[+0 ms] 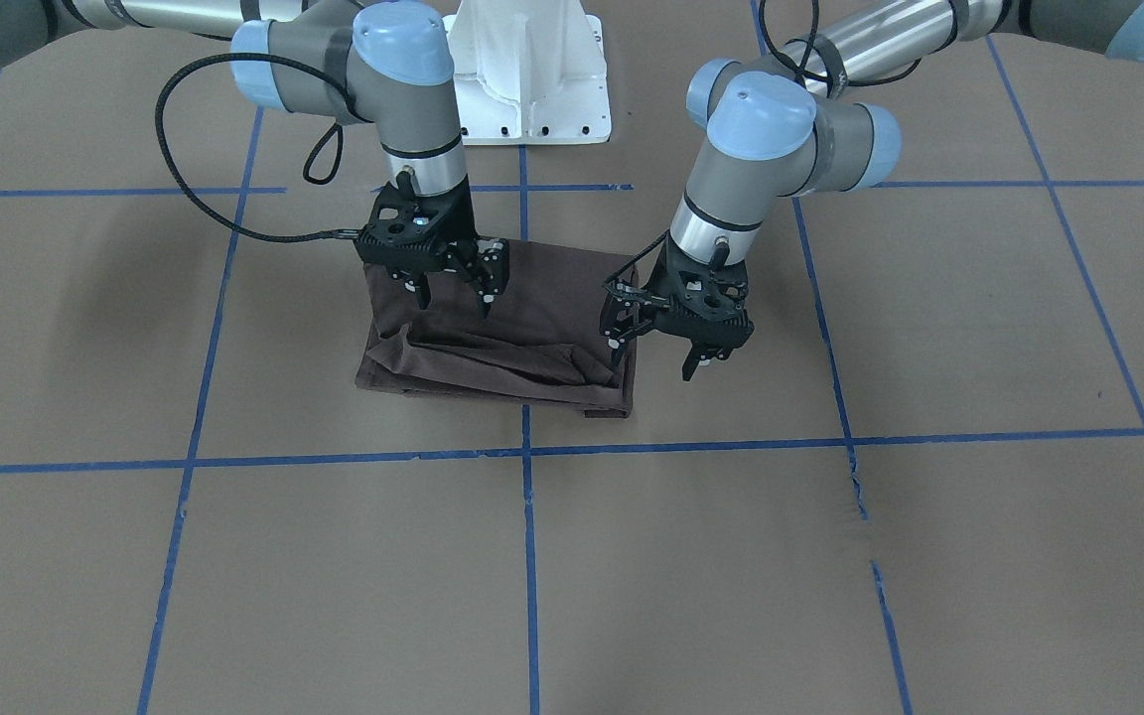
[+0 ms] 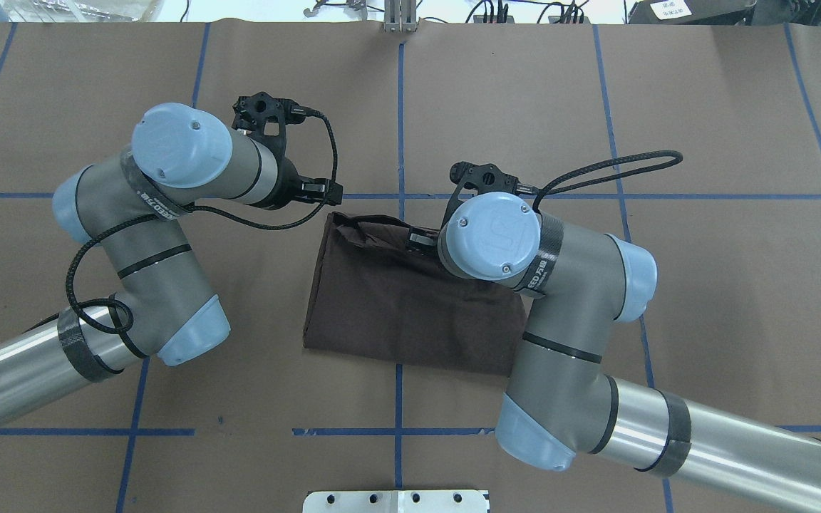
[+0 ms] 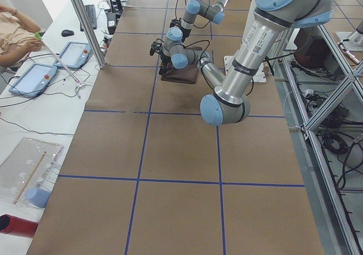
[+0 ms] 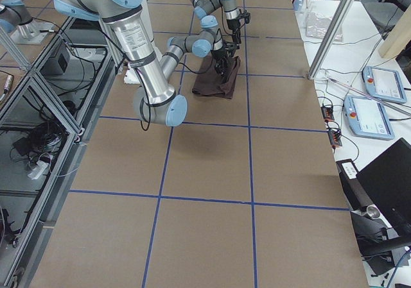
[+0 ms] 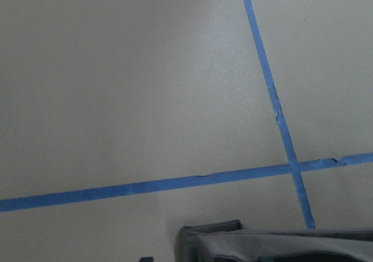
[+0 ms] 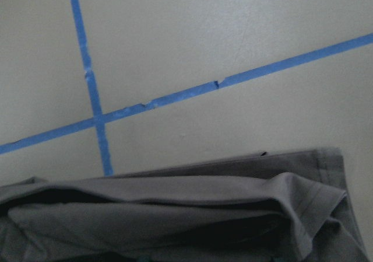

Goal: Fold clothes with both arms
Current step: 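Fold the lifted edge with both grippers over onto the far half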

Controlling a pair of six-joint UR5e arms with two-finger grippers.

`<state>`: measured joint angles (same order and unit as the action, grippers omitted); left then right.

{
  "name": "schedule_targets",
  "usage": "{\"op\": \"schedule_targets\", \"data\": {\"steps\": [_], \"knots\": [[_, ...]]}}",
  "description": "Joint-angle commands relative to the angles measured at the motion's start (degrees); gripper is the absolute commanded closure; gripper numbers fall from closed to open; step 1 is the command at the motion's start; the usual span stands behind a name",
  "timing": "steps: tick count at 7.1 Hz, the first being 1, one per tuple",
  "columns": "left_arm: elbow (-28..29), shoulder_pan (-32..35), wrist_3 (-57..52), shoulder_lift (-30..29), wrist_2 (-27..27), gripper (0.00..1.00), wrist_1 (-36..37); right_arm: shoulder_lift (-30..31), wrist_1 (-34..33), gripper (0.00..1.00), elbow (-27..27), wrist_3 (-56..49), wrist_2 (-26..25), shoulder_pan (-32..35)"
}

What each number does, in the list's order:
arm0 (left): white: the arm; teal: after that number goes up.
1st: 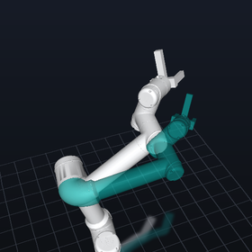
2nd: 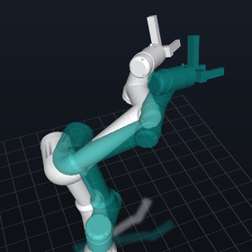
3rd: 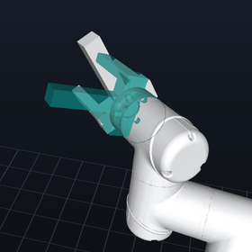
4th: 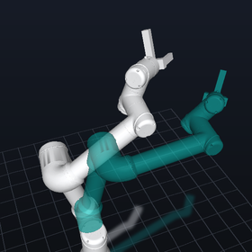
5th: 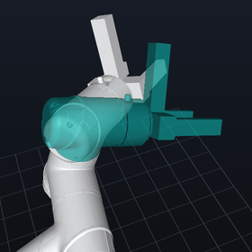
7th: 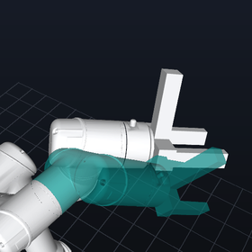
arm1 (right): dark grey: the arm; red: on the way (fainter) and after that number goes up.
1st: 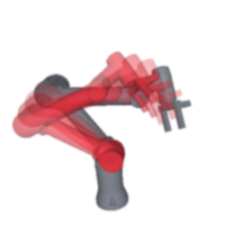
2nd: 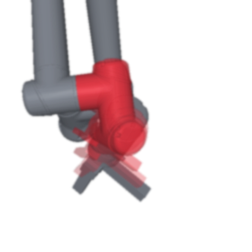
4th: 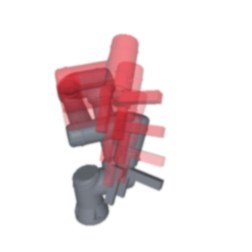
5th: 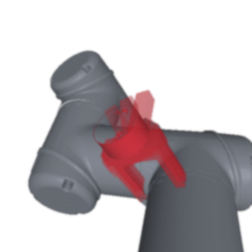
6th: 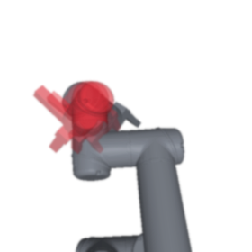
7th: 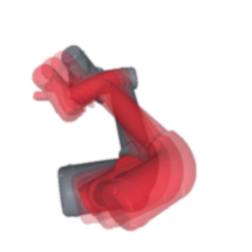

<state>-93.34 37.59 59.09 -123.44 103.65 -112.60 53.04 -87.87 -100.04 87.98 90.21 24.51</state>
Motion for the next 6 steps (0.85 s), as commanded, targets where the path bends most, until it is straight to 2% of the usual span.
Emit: {"op": "schedule_targets", "data": {"steps": [1,4,6], "knots": [[-0.35,0.29,0.14,0.39,0.50,0.00,-0.07,-2.75,0.06,0.00,5.86,-2.01,-5.38,-3.59],[-0.35,0.29,0.15,0.39,0.50,0.00,-0.07,-3.90,0.33,0.00,12.21,-7.99,-5.31,-0.62],[-0.44,0.20,0.24,0.30,0.50,0.00,-0.07,-5.74,0.50,0.00,18.26,-12.03,-4.00,5.08]]}}
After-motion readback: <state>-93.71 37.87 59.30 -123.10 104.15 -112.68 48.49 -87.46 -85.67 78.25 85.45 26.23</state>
